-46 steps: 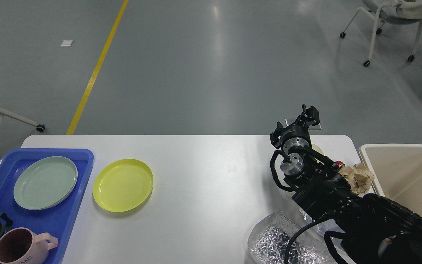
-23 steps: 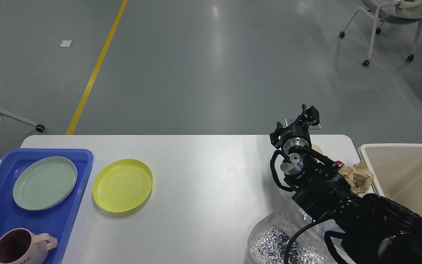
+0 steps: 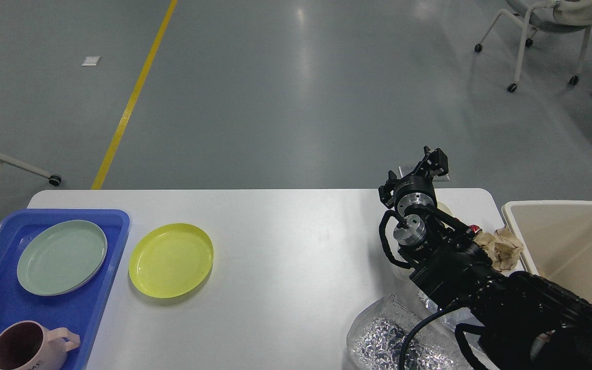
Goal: Tidy desktop
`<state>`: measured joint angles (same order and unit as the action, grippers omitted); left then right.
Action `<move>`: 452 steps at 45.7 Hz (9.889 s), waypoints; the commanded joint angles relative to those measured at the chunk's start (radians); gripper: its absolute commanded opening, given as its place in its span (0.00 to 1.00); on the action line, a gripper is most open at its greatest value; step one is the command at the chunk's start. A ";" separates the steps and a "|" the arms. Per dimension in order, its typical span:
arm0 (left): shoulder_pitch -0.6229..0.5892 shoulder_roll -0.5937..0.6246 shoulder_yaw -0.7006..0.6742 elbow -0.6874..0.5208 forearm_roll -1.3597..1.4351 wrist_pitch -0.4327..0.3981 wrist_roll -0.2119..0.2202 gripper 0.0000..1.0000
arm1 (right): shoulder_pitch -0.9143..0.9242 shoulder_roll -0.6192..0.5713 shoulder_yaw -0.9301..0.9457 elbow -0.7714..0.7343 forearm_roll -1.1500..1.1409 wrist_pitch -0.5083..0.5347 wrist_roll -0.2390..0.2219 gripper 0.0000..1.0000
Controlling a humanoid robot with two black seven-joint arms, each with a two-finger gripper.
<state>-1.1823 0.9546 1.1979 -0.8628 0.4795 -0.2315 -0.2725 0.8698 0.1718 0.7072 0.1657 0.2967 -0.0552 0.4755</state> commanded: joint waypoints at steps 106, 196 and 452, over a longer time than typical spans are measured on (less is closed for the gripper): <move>-1.711 -0.651 0.446 -0.610 -0.504 -0.728 0.001 0.95 | 0.000 0.000 0.000 0.000 -0.001 0.000 0.000 1.00; -0.060 -0.545 -0.081 -0.208 -0.846 0.247 0.110 0.65 | 0.000 0.000 0.000 0.000 0.001 0.000 0.000 1.00; 0.095 -0.211 -0.156 0.094 -0.621 0.101 0.078 0.40 | 0.000 0.000 0.000 0.000 -0.001 0.000 0.000 1.00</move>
<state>-1.0802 0.7425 1.0414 -0.7685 -0.1428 -0.1303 -0.1947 0.8698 0.1718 0.7071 0.1657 0.2963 -0.0552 0.4755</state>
